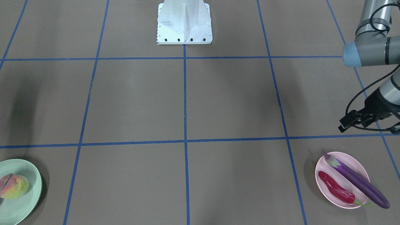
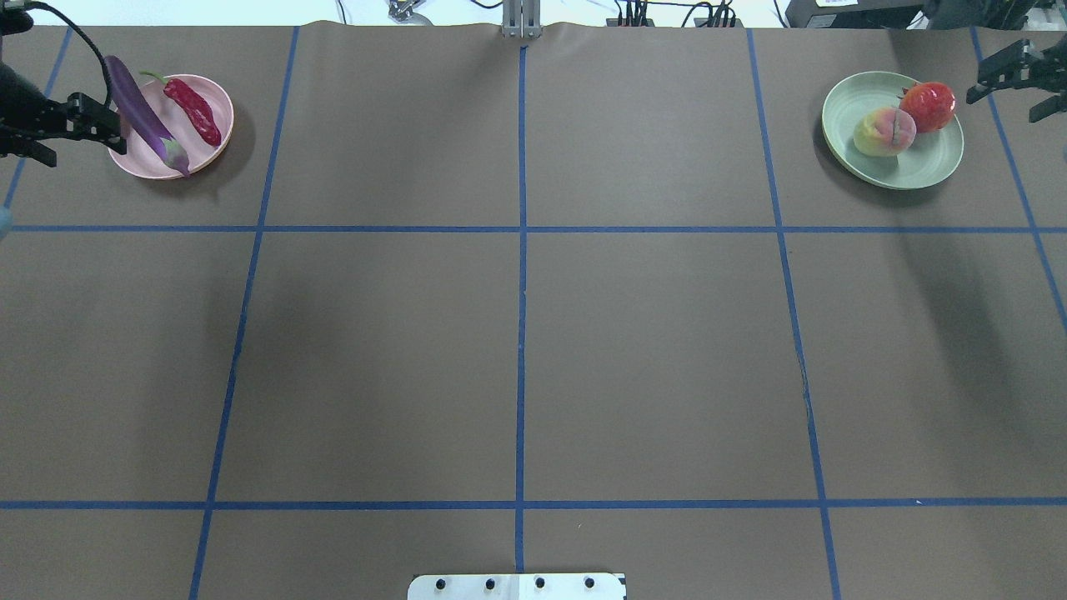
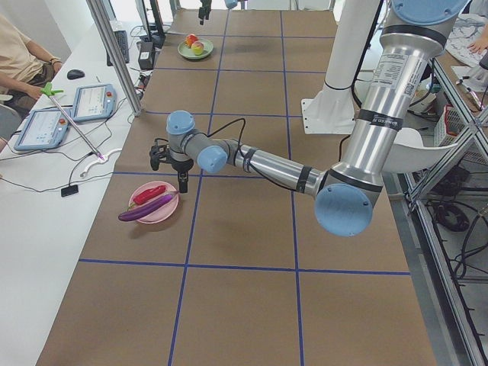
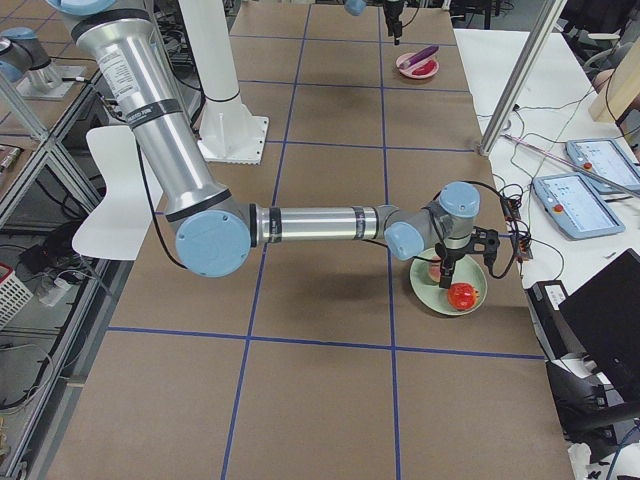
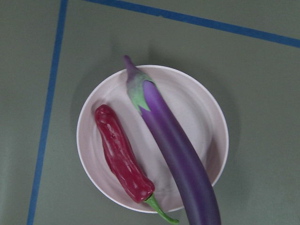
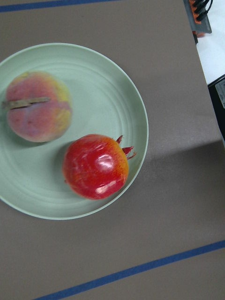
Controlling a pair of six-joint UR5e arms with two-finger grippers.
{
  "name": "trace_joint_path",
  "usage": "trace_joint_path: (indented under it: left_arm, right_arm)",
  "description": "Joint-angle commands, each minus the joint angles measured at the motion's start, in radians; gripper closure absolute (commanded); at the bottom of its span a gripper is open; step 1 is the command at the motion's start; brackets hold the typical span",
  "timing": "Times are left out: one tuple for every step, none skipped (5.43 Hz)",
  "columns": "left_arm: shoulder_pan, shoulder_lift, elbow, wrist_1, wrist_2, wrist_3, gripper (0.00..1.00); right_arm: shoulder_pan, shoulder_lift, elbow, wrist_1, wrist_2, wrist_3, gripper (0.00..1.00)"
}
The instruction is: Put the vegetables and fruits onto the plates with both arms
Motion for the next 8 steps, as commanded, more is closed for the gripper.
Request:
trace_joint_path:
  left_arm:
    - [-0.149,0.105,-0.011,0.004,-0.099,0.299,0.0]
    - [-0.189,0.134,-0.016,0.054,-0.101,0.41,0.0]
    - [-0.243,0.133,-0.034,0.166,-0.092,0.539,0.0]
    - [-0.316,0.135,-0.045,0.293,-0.087,0.704,0.0]
    - [-0.326,0.136,-0.049,0.376,-0.09,0.733,0.0]
    - [-0.331,0.18,-0.054,0.413,-0.104,0.768,0.0]
    - [-0.361,0.184,-0.06,0.417,-0.107,0.776,0.0]
    - [-0.389,0.194,-0.109,0.462,-0.191,0.77,0.0]
  right_arm:
    - [0.058,-0.177,0.13,-0.008,0.041,-0.197,0.0]
    - [0.07,-0.197,0.123,-0.011,0.042,-0.263,0.0]
    - [0.101,-0.199,0.12,-0.107,0.045,-0.376,0.0]
    - [0.148,-0.176,0.129,-0.289,0.044,-0.561,0.0]
    - [0.165,-0.144,0.169,-0.417,0.041,-0.6,0.0]
    - [0.153,-0.144,0.251,-0.501,0.038,-0.6,0.0]
    - [0.153,-0.151,0.267,-0.516,0.036,-0.598,0.0]
    - [0.152,-0.144,0.263,-0.516,0.029,-0.597,0.0]
